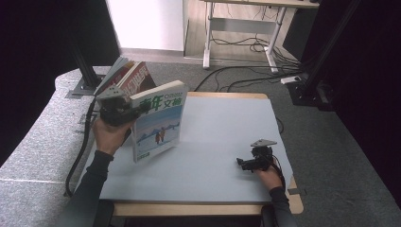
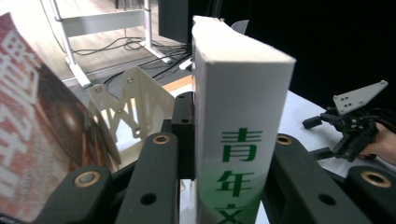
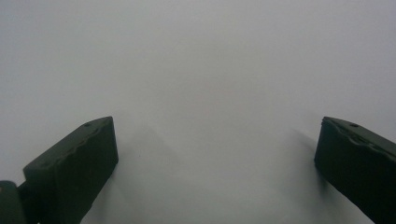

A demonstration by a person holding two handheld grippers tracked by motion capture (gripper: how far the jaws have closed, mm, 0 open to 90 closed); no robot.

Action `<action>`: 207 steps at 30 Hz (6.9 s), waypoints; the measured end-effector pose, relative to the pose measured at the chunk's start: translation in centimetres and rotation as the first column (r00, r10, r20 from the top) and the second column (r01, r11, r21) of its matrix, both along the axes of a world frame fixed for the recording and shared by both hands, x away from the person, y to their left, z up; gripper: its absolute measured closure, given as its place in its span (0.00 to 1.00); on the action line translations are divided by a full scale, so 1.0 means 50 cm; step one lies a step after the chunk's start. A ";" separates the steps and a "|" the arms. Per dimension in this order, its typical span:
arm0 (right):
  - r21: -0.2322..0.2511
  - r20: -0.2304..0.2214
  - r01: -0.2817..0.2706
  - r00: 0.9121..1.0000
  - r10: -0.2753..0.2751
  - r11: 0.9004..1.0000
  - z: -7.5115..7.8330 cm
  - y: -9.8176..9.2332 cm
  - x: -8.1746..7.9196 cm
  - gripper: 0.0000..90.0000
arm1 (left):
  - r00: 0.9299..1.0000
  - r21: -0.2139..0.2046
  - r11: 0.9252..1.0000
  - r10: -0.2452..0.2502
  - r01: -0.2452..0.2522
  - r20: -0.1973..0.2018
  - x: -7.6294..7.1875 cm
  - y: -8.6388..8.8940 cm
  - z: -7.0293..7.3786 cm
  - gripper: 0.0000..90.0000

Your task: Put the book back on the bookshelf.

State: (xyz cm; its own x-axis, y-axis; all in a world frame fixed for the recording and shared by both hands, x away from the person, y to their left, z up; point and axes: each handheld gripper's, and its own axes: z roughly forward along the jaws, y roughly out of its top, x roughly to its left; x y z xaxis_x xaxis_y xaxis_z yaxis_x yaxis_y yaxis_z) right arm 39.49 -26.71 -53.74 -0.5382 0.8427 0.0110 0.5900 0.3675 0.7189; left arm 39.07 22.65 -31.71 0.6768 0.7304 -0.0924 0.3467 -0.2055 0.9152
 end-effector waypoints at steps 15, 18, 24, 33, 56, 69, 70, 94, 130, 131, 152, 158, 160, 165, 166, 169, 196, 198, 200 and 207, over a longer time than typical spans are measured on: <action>-0.001 0.001 0.001 1.000 -0.001 1.000 0.000 0.000 0.000 0.00 | 0.997 -0.002 0.997 0.075 -0.075 -0.005 -0.002 0.041 0.020 0.82; -0.001 0.001 0.001 1.000 -0.001 1.000 0.000 0.000 0.000 0.00 | 0.996 -0.007 0.996 0.089 -0.089 -0.005 0.002 0.044 0.021 0.82; -0.001 0.001 0.001 1.000 -0.001 1.000 0.000 0.000 0.000 0.00 | 0.994 -0.027 0.994 0.107 -0.107 -0.014 0.021 0.038 0.017 0.82; -0.001 0.000 -0.003 1.000 0.003 1.000 0.000 0.000 0.000 0.00 | 0.990 -0.017 0.990 0.138 -0.137 0.004 0.053 0.014 0.015 0.82; 0.000 0.000 -0.002 1.000 0.002 1.000 0.000 0.000 0.000 0.00 | 0.988 -0.029 0.991 0.135 -0.133 0.071 0.121 -0.038 -0.049 0.82; -0.001 -0.001 -0.001 1.000 0.001 1.000 0.000 0.000 0.000 0.00 | 0.995 0.044 0.995 0.094 -0.094 0.021 0.083 -0.022 -0.052 0.81; 0.000 -0.002 -0.002 1.000 0.002 1.000 0.000 0.000 0.000 0.00 | 0.996 0.049 0.994 0.092 -0.093 0.012 0.081 -0.020 -0.052 0.81; -0.001 -0.002 0.000 1.000 0.000 1.000 0.000 0.000 0.000 0.00 | 0.991 0.119 0.989 0.100 -0.089 -0.091 0.067 0.001 -0.043 0.80; 0.001 0.001 0.000 1.000 0.000 1.000 0.000 0.000 0.000 0.00 | 0.965 0.041 0.965 0.261 -0.260 -0.021 0.147 -0.048 -0.021 0.82; 0.001 0.000 0.000 1.000 0.000 1.000 0.000 0.000 0.000 0.00 | 0.965 0.043 0.964 0.263 -0.262 -0.019 0.149 -0.051 -0.024 0.82; 0.000 -0.001 -0.002 1.000 0.002 1.000 0.000 0.000 0.000 0.00 | 0.986 0.074 0.983 0.166 -0.167 0.024 0.109 -0.110 -0.062 0.76; 0.000 0.000 -0.001 1.000 0.001 1.000 0.000 0.000 0.000 0.00 | 0.990 0.057 0.989 0.137 -0.138 0.019 0.102 -0.118 -0.062 0.67; 0.001 -0.001 -0.001 1.000 0.001 1.000 0.000 0.000 0.000 0.00 | 0.992 0.056 0.990 0.125 -0.126 0.019 0.099 -0.120 -0.061 0.64; 0.001 -0.001 -0.001 1.000 0.001 1.000 0.000 0.000 0.000 0.00 | 0.996 0.058 0.995 0.084 -0.084 0.001 0.089 -0.125 -0.061 0.56; 0.001 -0.001 -0.002 1.000 0.002 1.000 0.000 0.000 0.000 0.00 | 0.997 0.060 0.996 0.072 -0.072 -0.005 0.086 -0.127 -0.062 0.56; 0.000 -0.001 -0.002 1.000 0.002 1.000 0.000 0.000 0.000 0.00 | 0.999 0.072 0.997 0.042 -0.041 -0.012 0.077 -0.131 -0.065 0.53; -0.001 -0.001 -0.002 1.000 0.002 1.000 0.000 0.000 0.000 0.00 | 0.996 0.141 0.990 -0.003 0.015 -0.084 0.039 -0.122 -0.201 0.65; -0.001 -0.001 -0.002 1.000 0.002 1.000 0.000 0.000 0.000 0.00 | 0.997 0.145 0.989 -0.003 0.013 -0.071 0.040 -0.123 -0.203 0.66; -0.002 0.000 -0.001 1.000 0.001 1.000 0.000 0.000 0.000 0.00 | 0.998 0.151 0.989 0.001 0.008 -0.061 0.042 -0.127 -0.203 0.66; -0.001 -0.002 -0.001 1.000 0.001 1.000 0.000 0.000 0.000 0.00 | 0.999 0.166 0.986 0.019 -0.011 -0.046 0.060 -0.133 -0.202 0.67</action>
